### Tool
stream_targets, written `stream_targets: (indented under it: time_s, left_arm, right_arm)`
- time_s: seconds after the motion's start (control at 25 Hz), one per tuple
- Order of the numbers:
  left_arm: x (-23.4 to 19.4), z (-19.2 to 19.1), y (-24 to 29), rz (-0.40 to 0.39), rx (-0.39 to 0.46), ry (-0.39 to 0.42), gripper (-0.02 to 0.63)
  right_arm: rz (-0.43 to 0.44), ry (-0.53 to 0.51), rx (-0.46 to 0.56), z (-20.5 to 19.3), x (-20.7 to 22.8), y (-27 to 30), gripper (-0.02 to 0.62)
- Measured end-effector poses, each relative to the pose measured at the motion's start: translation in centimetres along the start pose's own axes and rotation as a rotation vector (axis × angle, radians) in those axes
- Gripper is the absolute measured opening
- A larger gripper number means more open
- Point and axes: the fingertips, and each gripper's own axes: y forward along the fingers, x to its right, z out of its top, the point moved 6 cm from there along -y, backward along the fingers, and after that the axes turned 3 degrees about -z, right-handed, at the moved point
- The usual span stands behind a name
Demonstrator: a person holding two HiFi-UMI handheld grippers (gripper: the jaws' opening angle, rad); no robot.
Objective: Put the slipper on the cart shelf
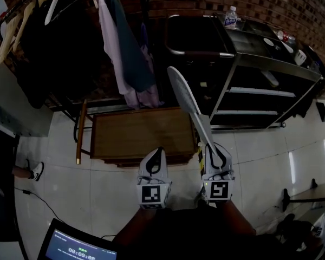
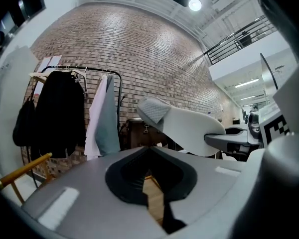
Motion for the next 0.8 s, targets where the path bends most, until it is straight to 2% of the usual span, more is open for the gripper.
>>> stream_targets:
  time_s: [0.2, 0.44, 0.8]
  left_arm:
    - [3.6, 0.8, 2.8, -0.011, 0.025, -0.021, 0.015]
    - [7.4, 1.0, 6.5, 0.007, 0.02, -0.054, 0.015]
    - [14.8, 0.2, 12.9, 0.008, 0.019, -0.034, 0.015]
  right_arm:
    - [-0.035, 0.079, -0.036, -2.6, 4.6, -0.4, 0.044]
    - [-0.049, 0.055, -0.057, -5.3, 10.7, -0.4, 0.046]
    - [-0.049, 0.028, -0.108, -9.8, 19.6, -1.5, 0.046]
